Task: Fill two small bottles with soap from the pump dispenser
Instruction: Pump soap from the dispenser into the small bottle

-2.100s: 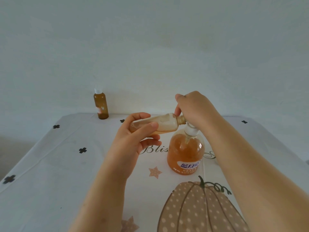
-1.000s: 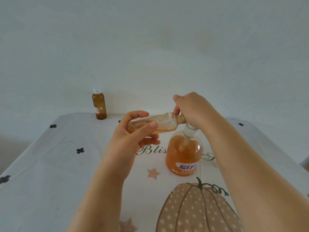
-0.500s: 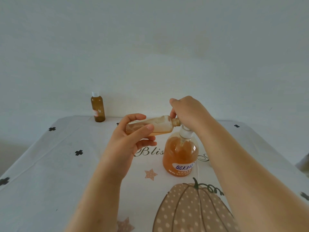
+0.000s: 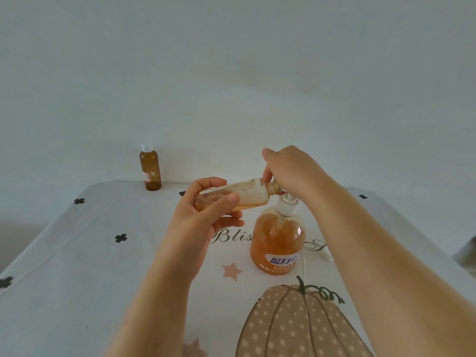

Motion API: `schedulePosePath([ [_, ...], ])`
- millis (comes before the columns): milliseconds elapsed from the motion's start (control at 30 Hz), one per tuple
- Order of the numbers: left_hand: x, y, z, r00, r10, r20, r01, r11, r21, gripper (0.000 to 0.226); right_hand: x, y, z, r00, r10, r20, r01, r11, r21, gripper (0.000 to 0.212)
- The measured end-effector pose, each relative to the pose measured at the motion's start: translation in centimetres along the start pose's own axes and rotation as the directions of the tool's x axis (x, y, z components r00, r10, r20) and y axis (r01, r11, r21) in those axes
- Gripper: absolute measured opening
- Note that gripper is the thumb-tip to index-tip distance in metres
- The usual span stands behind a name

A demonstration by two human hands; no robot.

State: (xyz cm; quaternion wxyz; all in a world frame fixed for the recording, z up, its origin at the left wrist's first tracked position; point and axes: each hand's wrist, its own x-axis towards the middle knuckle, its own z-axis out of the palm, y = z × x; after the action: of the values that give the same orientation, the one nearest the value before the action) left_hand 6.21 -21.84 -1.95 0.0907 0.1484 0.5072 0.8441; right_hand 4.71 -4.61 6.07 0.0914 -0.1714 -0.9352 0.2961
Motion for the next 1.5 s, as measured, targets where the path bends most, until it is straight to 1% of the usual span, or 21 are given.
schedulePosePath([
  [200,0.2,-0.2,0.0,1.000,-0.013,-0.002,0.013,0.999,-0.031,0.046,0.2,0.5,0.2,0.999,-0.041,-0.024,0.042,0.999,0.021,0.053],
  [267,0.3,-0.2,0.0,1.000,-0.010,-0.004,0.009,1.000,-0.025,0.047,0.3,0.8,0.5,0.998,-0.061,-0.036,0.062,0.998,0.027,0.060],
  [400,0.5,-0.4,-0.3,1.000,-0.017,-0.009,0.016,1.000,-0.009,0.043,0.5,1.2,1.1,0.997,-0.053,-0.047,0.055,0.998,0.036,0.075],
  [567,0.4,-0.5,-0.4,0.999,-0.032,-0.008,0.032,1.000,-0.001,0.045,0.3,1.2,1.1,0.998,-0.048,-0.043,0.050,0.997,0.058,0.078],
  [667,0.4,-0.4,-0.3,0.999,-0.038,-0.010,0.038,0.999,-0.007,0.052,0.3,1.1,1.2,0.998,-0.043,-0.042,0.045,0.998,0.047,0.078],
  [867,0.3,-0.2,-0.2,1.000,-0.029,0.004,0.029,0.999,-0.032,0.050,0.2,0.6,0.6,0.997,-0.054,-0.060,0.054,0.999,0.005,0.075],
  [1000,0.1,-0.2,0.0,1.000,-0.017,0.013,0.018,0.999,-0.037,0.043,0.2,0.5,0.1,0.997,-0.047,-0.062,0.045,0.998,-0.032,0.073],
  [1233,0.0,-0.1,0.2,1.000,-0.016,0.003,0.016,0.998,-0.056,0.046,0.2,0.3,0.2,0.998,-0.022,-0.066,0.023,1.000,0.012,0.054],
  [1433,0.1,-0.3,0.0,1.000,-0.018,0.006,0.018,0.998,-0.065,0.044,0.3,0.6,0.3,0.994,-0.031,-0.100,0.036,0.998,0.042,0.052],
  [1500,0.1,-0.3,-0.1,1.000,-0.013,0.003,0.013,0.998,-0.063,0.047,0.4,0.8,0.5,0.993,-0.040,-0.111,0.045,0.998,0.037,0.053],
])
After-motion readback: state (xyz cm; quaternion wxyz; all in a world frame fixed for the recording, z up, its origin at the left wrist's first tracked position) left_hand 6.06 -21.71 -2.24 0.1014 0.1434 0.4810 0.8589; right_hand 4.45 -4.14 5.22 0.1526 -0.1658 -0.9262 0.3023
